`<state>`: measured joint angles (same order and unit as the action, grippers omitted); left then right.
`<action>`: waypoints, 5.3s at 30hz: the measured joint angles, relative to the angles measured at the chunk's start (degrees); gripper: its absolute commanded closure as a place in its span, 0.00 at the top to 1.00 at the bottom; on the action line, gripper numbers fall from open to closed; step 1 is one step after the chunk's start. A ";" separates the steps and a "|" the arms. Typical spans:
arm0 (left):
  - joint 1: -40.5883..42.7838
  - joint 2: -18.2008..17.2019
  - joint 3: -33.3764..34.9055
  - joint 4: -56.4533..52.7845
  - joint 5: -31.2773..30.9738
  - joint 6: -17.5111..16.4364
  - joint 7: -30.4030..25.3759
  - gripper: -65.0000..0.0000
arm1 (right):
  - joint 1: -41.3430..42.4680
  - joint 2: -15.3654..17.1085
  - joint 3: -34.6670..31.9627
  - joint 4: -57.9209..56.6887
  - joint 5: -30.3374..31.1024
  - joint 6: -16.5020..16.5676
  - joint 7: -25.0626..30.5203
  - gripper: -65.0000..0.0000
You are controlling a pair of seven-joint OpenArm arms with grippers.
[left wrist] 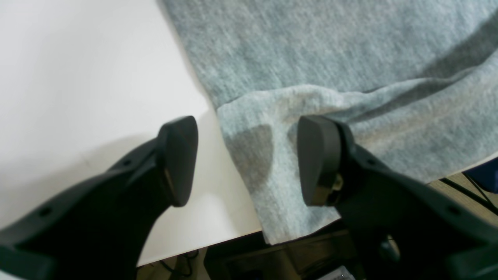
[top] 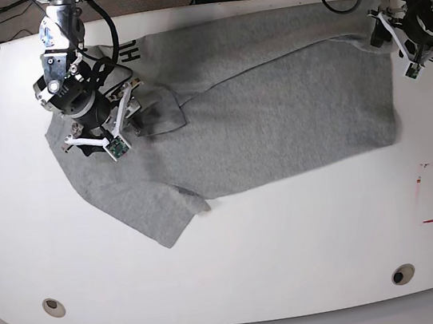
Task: Fold the T-shirt properly
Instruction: 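Grasp the shirt near the sleeve with the right gripper and drag it outward, then pull the grasped fabric with the right gripper to smooth the shirt, then move the right gripper to the shirt's shoulder corner and grasp it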
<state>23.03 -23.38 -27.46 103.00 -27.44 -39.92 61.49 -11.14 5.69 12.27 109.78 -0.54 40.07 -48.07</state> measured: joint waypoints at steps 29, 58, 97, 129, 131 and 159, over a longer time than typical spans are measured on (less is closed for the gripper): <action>-0.02 0.02 0.11 -0.07 0.00 0.02 0.00 0.58 | 2.84 0.22 -4.57 -6.67 0.57 0.00 -2.12 0.33; -0.02 0.02 0.22 -0.07 0.00 0.02 0.00 0.58 | 6.60 1.99 -4.70 -10.14 0.76 0.02 -2.12 0.00; -0.02 0.02 0.22 -0.07 0.00 0.02 -0.02 0.58 | 17.94 2.05 -5.05 -16.68 0.76 0.00 -2.08 0.05; 0.44 4.20 -1.09 8.81 -0.39 0.00 0.09 0.58 | -5.88 -5.60 20.59 4.31 0.72 -0.22 -2.56 0.68; 0.28 4.85 -1.99 9.07 -0.35 0.07 0.02 0.58 | -7.06 -7.39 22.51 4.59 0.79 -0.22 -2.47 0.68; 1.03 8.70 -13.29 8.98 -0.04 5.81 0.04 0.58 | -10.03 -10.88 30.97 -2.14 1.22 0.00 -1.86 0.67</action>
<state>24.05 -14.68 -40.75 111.98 -27.49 -34.11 61.54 -21.17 -5.19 43.24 107.63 0.69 40.07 -49.93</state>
